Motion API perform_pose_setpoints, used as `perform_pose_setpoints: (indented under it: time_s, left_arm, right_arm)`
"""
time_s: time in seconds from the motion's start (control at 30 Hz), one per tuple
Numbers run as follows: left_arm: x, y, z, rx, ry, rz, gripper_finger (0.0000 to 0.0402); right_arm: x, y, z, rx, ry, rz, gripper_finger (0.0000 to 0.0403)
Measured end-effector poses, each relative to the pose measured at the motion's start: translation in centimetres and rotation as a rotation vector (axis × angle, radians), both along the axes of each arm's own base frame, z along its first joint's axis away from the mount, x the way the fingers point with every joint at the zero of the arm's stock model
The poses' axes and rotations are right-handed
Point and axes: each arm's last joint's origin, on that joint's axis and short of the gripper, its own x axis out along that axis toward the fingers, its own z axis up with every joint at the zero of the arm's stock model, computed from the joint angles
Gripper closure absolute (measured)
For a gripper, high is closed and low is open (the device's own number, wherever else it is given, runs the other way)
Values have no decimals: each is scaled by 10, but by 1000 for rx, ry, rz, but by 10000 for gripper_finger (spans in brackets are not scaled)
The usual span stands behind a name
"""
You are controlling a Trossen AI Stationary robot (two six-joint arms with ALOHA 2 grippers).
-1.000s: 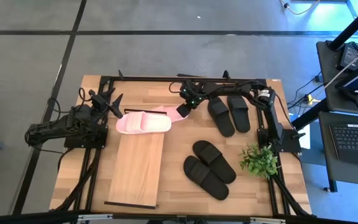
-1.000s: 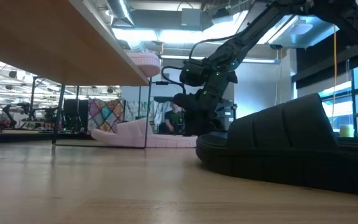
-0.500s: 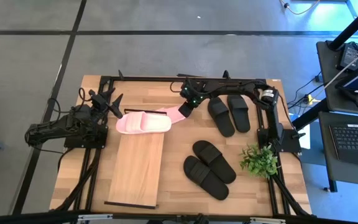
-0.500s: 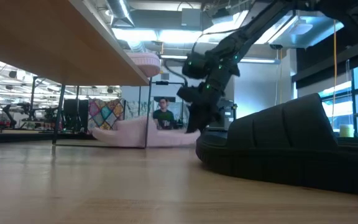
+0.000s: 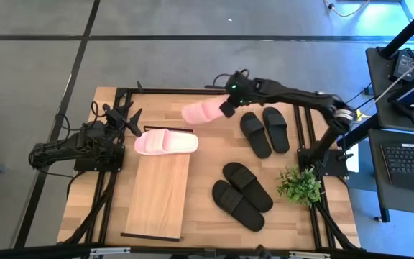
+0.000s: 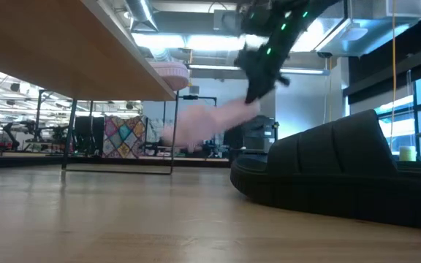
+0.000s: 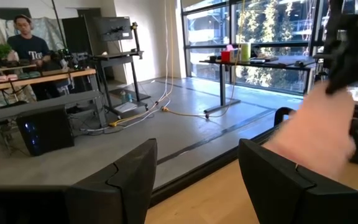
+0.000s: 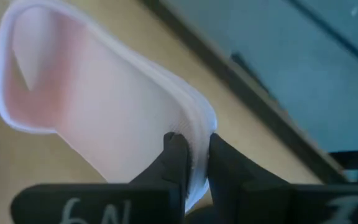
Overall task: Pick and place slides into the shelf
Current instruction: Put the pink slipper on the shelf
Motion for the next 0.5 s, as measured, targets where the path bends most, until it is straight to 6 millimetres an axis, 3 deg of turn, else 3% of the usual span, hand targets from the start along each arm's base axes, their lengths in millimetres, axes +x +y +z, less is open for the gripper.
perform_pose_setpoints:
  time_s: [0.27, 0.5]
  left_arm:
    - [0, 0, 0, 0, 0, 0, 185]
    - [0, 0, 2, 6, -22, 0, 185]
  right_arm:
    - [-46, 20, 77, -167, -219, -46, 359]
    - [-75, 39, 115, -162, -421, -35, 359]
